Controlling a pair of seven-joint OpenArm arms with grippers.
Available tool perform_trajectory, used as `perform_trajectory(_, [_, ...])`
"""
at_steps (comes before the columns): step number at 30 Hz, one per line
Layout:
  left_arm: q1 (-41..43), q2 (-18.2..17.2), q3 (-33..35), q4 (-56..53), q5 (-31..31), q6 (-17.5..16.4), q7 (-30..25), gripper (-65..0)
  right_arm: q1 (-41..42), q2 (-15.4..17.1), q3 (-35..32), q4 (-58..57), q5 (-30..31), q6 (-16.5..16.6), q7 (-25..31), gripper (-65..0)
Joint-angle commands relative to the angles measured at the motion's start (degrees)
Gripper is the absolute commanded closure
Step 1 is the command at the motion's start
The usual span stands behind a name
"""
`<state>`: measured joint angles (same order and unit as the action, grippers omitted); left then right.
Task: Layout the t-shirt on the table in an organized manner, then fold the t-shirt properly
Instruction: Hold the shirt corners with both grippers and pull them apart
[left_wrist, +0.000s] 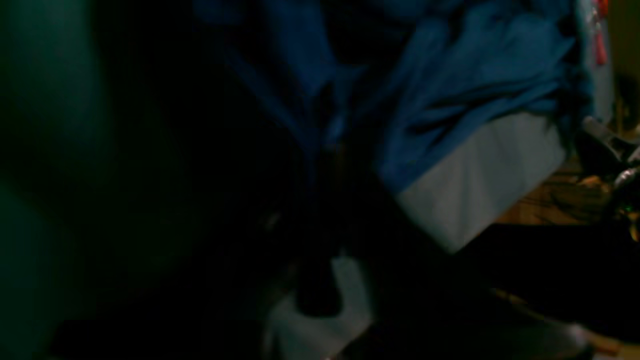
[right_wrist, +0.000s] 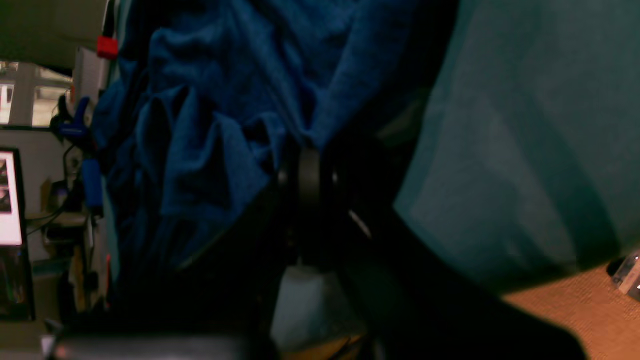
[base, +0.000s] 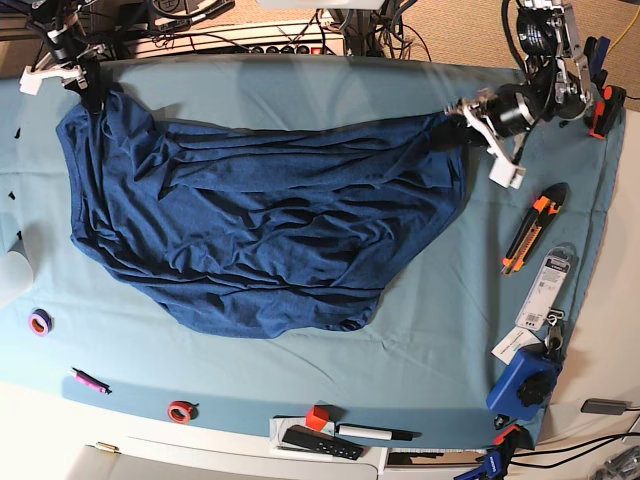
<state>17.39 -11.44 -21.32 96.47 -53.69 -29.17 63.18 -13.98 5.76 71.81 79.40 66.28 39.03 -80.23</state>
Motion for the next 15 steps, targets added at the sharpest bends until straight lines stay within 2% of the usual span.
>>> perform_trajectory(1, [-0.2, -0.7, -0.1, 0.8, -1.3, -1.4, 1.2, 0.0, -0.5, 2.4, 0.1, 0.8, 1.9, 1.0, 0.2, 0.0])
perform_trajectory(4, [0.4, -1.5, -0.2, 0.8, -4.5, -3.9, 5.2, 0.0, -2.1, 6.2, 0.1, 0.8, 3.8, 1.0, 0.2, 0.0])
perform_trajectory(7, [1.9, -3.3, -0.2, 0.8, -8.2, -4.1, 5.4, 0.0, -3.0, 9.2, 0.1, 0.8, 3.8, 1.0, 0.2, 0.0])
perform_trajectory(15, [3.9, -6.5, -0.2, 0.8, -9.5, -5.0, 6.4, 0.0, -3.2, 12.4, 0.1, 0.8, 3.8, 1.0, 0.2, 0.0])
